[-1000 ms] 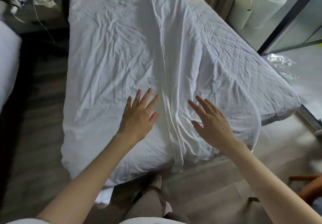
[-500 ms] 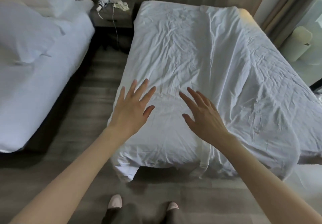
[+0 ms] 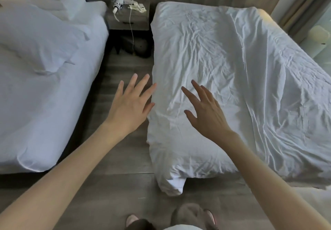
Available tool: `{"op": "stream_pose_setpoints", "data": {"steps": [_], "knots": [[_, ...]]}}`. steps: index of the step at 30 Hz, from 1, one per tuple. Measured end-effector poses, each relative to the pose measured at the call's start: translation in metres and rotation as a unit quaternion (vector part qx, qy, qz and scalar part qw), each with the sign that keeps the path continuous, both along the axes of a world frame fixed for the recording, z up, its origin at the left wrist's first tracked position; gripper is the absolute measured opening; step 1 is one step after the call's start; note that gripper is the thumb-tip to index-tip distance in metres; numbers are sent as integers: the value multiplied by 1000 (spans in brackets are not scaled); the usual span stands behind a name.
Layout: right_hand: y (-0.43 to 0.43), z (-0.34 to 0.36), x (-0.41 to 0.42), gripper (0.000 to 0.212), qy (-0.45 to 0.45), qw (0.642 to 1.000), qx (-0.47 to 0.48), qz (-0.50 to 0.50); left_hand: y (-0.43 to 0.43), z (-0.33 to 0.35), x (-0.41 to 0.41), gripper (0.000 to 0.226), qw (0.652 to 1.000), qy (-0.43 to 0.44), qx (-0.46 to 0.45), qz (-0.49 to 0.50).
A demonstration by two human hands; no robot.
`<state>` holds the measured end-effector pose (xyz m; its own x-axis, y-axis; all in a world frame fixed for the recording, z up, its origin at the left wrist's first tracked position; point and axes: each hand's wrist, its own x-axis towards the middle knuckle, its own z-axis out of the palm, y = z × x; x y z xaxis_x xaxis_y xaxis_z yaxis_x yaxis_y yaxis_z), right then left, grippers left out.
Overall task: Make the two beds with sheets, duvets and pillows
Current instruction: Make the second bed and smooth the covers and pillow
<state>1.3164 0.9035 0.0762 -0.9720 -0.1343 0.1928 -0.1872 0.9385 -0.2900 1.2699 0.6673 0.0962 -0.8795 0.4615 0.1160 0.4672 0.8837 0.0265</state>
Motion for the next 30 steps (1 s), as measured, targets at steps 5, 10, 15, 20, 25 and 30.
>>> {"op": "stream_pose_setpoints", "data": {"steps": [5,10,15,20,25,30], "knots": [[-61,14,-35,66,20,999,-3,-27,-58,18,-52,59,999,14,2,-29],[-99,18,-90,67,55,998,-5,-41,-89,28,-120,58,997,41,18,-55],[-129,5,-183,68,63,997,0,-54,-123,20,-207,60,995,61,-10,-76],[-146,-6,-301,70,53,997,11,-59,-147,14,-324,59,993,68,-40,-91],[-149,6,-405,68,38,996,23,-80,-150,22,-440,59,992,51,-50,-104],[-140,5,-493,67,7,992,21,-121,-135,25,-549,59,989,47,-42,-133]]}}
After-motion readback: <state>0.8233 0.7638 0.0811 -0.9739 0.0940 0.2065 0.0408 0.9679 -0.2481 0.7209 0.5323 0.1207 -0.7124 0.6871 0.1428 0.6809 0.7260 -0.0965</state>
